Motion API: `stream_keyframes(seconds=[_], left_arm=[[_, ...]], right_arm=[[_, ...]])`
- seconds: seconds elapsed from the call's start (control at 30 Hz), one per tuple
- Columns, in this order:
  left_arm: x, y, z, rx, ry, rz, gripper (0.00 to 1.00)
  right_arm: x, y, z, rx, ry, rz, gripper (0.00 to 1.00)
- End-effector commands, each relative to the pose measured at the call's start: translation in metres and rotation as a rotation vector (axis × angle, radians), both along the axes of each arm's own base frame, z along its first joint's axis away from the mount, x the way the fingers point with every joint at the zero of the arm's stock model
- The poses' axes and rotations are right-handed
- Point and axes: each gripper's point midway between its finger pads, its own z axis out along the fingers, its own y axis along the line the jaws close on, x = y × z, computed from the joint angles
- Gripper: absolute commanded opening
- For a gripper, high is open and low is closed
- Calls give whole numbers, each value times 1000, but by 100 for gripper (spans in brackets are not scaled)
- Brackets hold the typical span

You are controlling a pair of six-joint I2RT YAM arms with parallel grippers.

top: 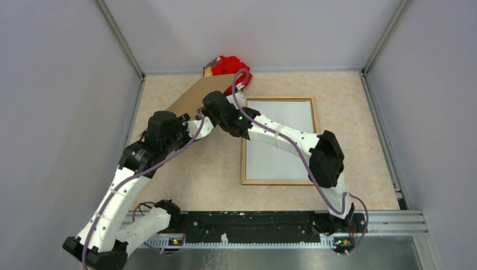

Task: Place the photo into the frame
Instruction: Turn over the photo frame item on the photo frame.

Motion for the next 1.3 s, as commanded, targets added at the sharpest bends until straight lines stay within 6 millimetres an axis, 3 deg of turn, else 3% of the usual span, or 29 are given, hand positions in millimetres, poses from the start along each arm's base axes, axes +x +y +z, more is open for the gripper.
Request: stream_keyframes(seconds=[0.0, 0.17, 0.4, 0.5, 0.6, 0.67, 0.83, 0.87, 0.93, 1.07, 1.1, 1.27], left_arm=[[0, 14, 10, 32, -71, 52, 52], [0, 24, 8, 73, -108, 77, 49], [-3, 32, -4, 104, -113, 100, 62], [-7, 33, -6, 107, -121, 85, 75], [-6, 37, -4, 134, -171, 86, 78], [-4, 39, 1, 147, -209, 82, 71], [4, 39, 27, 151, -309, 83, 27], [6, 38, 31, 155, -324, 77, 15], [10, 36, 40, 164, -346, 66, 0], [18, 32, 68, 147, -385, 73, 0], [20, 32, 77, 138, -402, 79, 0], [23, 27, 112, 107, -456, 65, 0]], right_arm=[[-6, 3, 73, 249, -68, 11, 0], [-9, -2, 80, 277, -75, 11, 0], [-11, -5, 95, 299, -104, 19, 0], [-11, -4, 93, 308, -100, 21, 0], [-12, -3, 93, 313, -100, 29, 0], [-13, -2, 93, 315, -101, 35, 0], [-15, -1, 96, 313, -111, 53, 0], [-15, 0, 96, 308, -116, 57, 4], [-17, 2, 94, 300, -118, 76, 21], [-20, -4, 102, 257, -184, 144, 46], [-21, -9, 96, 236, -191, 172, 51], [-29, -62, 96, 182, -333, 320, 66]])
